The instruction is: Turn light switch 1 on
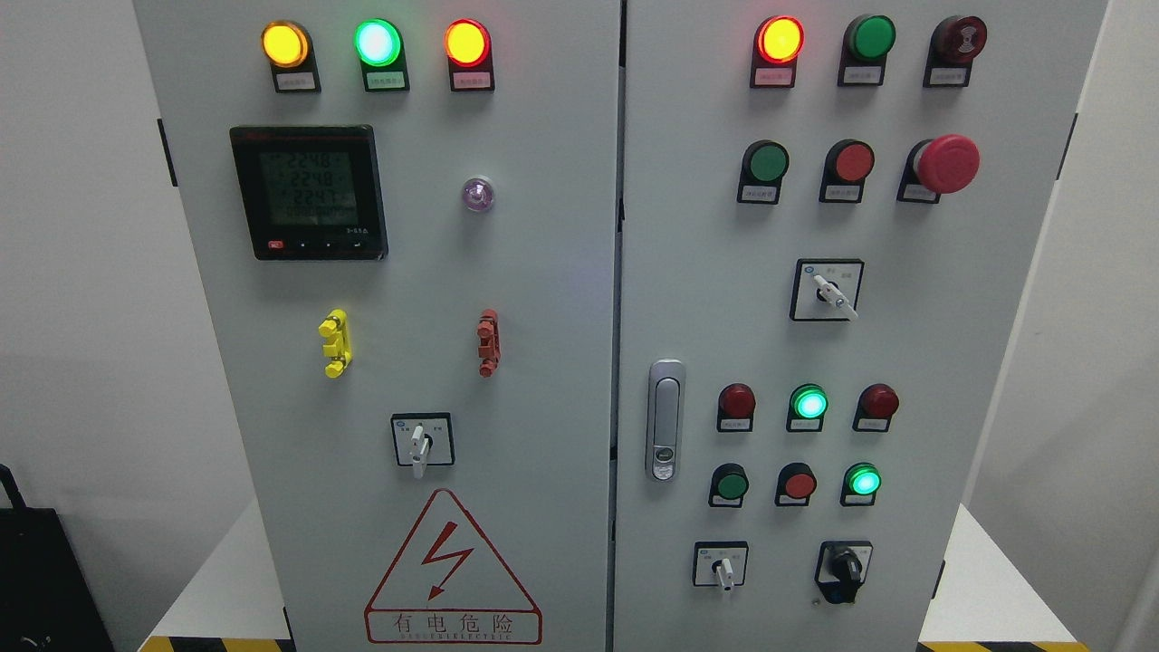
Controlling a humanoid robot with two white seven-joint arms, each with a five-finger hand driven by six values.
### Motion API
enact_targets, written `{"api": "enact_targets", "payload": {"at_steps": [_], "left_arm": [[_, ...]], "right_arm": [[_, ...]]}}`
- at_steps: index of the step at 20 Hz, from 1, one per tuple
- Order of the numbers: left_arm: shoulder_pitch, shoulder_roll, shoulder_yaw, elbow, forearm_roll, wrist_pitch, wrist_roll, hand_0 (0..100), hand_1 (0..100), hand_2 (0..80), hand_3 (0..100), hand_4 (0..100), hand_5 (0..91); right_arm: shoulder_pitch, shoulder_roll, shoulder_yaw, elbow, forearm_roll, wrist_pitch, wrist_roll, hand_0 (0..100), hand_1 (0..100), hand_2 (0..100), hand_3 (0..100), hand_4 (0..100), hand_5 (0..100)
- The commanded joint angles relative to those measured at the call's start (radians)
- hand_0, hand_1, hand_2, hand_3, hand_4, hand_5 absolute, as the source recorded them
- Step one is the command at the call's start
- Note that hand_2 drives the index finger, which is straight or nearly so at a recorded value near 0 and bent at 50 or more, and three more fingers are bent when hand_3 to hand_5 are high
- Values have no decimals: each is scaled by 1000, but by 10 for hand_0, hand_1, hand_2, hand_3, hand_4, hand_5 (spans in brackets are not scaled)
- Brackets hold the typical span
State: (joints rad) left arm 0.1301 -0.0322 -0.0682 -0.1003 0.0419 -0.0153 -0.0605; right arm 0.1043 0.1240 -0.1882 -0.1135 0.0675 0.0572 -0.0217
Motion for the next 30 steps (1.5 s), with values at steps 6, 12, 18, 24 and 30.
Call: {"api": "enact_targets", "payload": {"at_steps": [6,12,18,24,30], "left_arm": [[0,-2,-16,4,-1,0,-5,359,210,0,0,0,0],[14,1,-21,-12,-4,-3,2,361,211,0,0,0,0],[124,23,-45,-293,-4,-51,47,362,214,0,0,0,0],[164,40,17,-609,-4,-69,50,361,258,0,43,72,0],[244,54,27,-1011,-5,-169,48,376,313,0,126,222,0]], "right_arm": [[0,0,0,0,0,0,0,0,0,0,0,0,0],[0,0,0,0,0,0,0,0,0,0,0,0,0],[0,0,0,0,0,0,0,0,0,0,0,0,0],[0,0,0,0,0,0,0,0,0,0,0,0,0],[0,0,0,0,0,0,0,0,0,0,0,0,0]]}}
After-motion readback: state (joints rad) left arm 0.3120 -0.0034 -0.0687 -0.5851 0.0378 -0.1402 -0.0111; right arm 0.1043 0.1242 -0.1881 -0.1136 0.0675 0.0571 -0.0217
